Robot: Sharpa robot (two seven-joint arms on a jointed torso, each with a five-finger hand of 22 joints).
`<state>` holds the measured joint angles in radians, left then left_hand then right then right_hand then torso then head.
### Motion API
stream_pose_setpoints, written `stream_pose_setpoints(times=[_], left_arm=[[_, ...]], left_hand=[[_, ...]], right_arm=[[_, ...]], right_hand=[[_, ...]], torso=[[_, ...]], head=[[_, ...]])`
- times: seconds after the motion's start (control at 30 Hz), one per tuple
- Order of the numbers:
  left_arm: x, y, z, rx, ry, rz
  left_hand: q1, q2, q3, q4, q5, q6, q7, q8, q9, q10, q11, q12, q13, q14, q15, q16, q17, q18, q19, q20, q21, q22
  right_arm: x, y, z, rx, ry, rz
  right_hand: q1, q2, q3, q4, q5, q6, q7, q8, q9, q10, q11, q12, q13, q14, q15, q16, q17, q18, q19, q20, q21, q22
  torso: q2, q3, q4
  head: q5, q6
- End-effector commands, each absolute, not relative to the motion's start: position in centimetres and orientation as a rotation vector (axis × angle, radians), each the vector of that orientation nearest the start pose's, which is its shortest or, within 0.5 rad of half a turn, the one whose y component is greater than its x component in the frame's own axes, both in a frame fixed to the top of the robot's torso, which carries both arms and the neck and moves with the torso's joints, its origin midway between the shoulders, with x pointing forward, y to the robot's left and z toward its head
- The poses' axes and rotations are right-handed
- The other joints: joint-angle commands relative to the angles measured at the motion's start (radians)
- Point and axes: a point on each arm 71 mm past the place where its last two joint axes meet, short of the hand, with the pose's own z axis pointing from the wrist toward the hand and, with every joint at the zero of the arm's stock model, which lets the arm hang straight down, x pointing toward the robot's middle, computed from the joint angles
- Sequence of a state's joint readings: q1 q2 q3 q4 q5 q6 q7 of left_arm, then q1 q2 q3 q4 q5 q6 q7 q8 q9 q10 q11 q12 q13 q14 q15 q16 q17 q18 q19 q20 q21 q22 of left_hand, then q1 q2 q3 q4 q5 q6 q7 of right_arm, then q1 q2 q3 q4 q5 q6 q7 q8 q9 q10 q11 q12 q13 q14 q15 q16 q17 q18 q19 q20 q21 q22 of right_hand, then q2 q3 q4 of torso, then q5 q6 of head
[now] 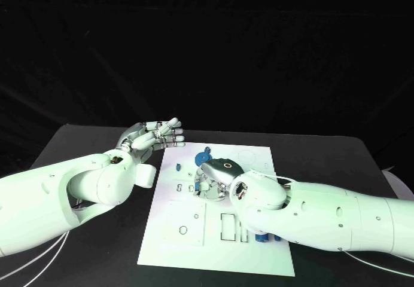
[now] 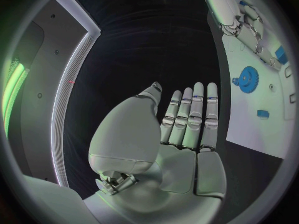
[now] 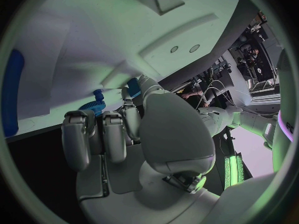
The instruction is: Assemble the parts on the task board
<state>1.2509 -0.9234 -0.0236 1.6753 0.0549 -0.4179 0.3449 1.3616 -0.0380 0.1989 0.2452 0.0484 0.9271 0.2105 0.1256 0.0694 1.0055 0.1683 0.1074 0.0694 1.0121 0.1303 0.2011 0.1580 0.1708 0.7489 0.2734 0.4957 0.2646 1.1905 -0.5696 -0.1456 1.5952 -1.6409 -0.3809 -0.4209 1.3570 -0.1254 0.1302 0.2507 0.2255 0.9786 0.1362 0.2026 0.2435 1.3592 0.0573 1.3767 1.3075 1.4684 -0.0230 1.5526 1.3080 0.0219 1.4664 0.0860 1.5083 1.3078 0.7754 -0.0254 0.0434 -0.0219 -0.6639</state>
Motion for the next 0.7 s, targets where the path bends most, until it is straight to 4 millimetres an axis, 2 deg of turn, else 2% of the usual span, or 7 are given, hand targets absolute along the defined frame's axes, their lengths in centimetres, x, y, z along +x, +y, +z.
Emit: stream_pose_setpoints(times=[0.03, 0.3, 0.43, 0.5, 0.57, 0.7], left_arm=[[47.2, 20.8, -14.2, -1.167, 1.388, -1.553], [47.2, 20.9, -14.2, -1.168, 1.391, -1.554], [47.2, 20.9, -14.2, -1.17, 1.397, -1.55], [47.2, 21.0, -14.3, -1.166, 1.41, -1.542], [47.3, 21.1, -14.4, -1.151, 1.437, -1.529], [47.4, 21.2, -14.9, -1.063, 1.56, -1.482]], left_hand=[[0.007, 0.002, -0.006, 0.0, 0.001, 0.001, 0.005, -0.004, -0.001, 0.0, 0.005, -0.005, -0.001, -0.001, 0.006, -0.007, 0.001, 0.008, -0.006, -0.002, 0.003, 0.002], [0.008, 0.002, -0.006, 0.0, 0.001, 0.001, 0.005, -0.004, -0.001, 0.0, 0.005, -0.005, -0.001, -0.001, 0.006, -0.007, 0.002, 0.008, -0.007, -0.001, 0.004, 0.002], [0.009, 0.001, -0.006, -0.001, 0.001, 0.002, 0.004, -0.004, -0.001, 0.001, 0.004, -0.006, -0.001, -0.001, 0.006, -0.007, 0.002, 0.008, -0.007, -0.001, 0.004, 0.002], [0.013, 0.0, -0.007, -0.004, 0.001, 0.004, 0.004, -0.005, 0.0, 0.003, 0.003, -0.006, 0.0, 0.004, 0.004, -0.006, 0.004, 0.008, -0.009, -0.001, 0.007, 0.004], [0.018, 0.0, -0.01, -0.007, 0.001, 0.011, 0.002, -0.006, 0.001, 0.014, 0.0, -0.006, 0.002, 0.019, 0.0, 0.0, 0.01, 0.009, -0.01, -0.001, 0.015, 0.008], [0.023, -0.004, -0.016, -0.011, 0.002, 0.046, -0.011, 0.004, 0.006, 0.082, -0.02, 0.021, 0.015, 0.079, -0.023, 0.035, 0.032, 0.013, 0.009, -0.009, 0.045, 0.024]], right_arm=[[43.7, -5.8, -20.9, -0.291, 1.648, 0.643], [43.6, -6.1, -20.5, -0.257, 1.605, 0.664], [43.4, -6.5, -19.9, -0.22, 1.541, 0.716], [43.2, -6.9, -19.4, -0.188, 1.487, 0.786], [43.1, -7.4, -18.8, -0.148, 1.439, 0.867], [43.2, -8.9, -17.6, -0.063, 1.428, 1.002]], right_hand=[[-0.007, -0.013, -0.004, 0.012, -0.011, -0.014, 0.002, -0.007, -0.002, -0.01, 0.0, -0.007, 0.002, 0.093, 0.01, -0.004, 0.225, -0.002, 0.054, 0.008, -0.007, 0.217], [-0.046, -0.052, -0.065, 0.039, 0.035, -0.068, 0.017, -0.021, -0.007, -0.064, 0.015, -0.045, -0.049, 0.086, 0.023, -0.017, 0.202, 0.006, 0.032, 0.02, -0.039, 0.198], [-0.049, -0.051, -0.085, 0.04, 0.044, -0.075, 0.019, -0.019, -0.006, -0.069, 0.017, -0.047, -0.054, 0.086, 0.025, -0.018, 0.2, 0.007, 0.031, 0.022, -0.042, 0.197], [-0.039, -0.045, -0.089, 0.038, 0.055, -0.078, 0.02, -0.016, -0.005, -0.068, 0.018, -0.045, -0.053, 0.084, 0.025, -0.022, 0.195, 0.009, 0.025, 0.023, -0.05, 0.192], [-0.014, -0.027, -0.082, 0.035, 0.068, -0.074, 0.018, -0.008, -0.002, -0.067, 0.016, -0.044, -0.053, 0.083, 0.024, -0.026, 0.189, 0.012, 0.018, 0.024, -0.062, 0.185], [0.018, 0.003, -0.066, 0.028, 0.084, -0.056, 0.013, 0.008, 0.004, -0.078, 0.011, -0.054, -0.068, 0.079, 0.02, -0.035, 0.174, 0.021, -0.004, 0.021, -0.096, 0.165]], torso=[[0.0, -0.0002, 0.0], [0.0, 0.0003, 0.0003], [0.0, 0.0005, -0.0002], [-0.001, 0.0009, -0.0009], [-0.003, 0.0011, -0.0017], [-0.008, 0.003, -0.0025]], head=[[0.0, -0.001], [0.001, -0.001], [0.001, 0.0], [0.002, 0.0], [0.004, 0.001], [0.007, 0.004]])
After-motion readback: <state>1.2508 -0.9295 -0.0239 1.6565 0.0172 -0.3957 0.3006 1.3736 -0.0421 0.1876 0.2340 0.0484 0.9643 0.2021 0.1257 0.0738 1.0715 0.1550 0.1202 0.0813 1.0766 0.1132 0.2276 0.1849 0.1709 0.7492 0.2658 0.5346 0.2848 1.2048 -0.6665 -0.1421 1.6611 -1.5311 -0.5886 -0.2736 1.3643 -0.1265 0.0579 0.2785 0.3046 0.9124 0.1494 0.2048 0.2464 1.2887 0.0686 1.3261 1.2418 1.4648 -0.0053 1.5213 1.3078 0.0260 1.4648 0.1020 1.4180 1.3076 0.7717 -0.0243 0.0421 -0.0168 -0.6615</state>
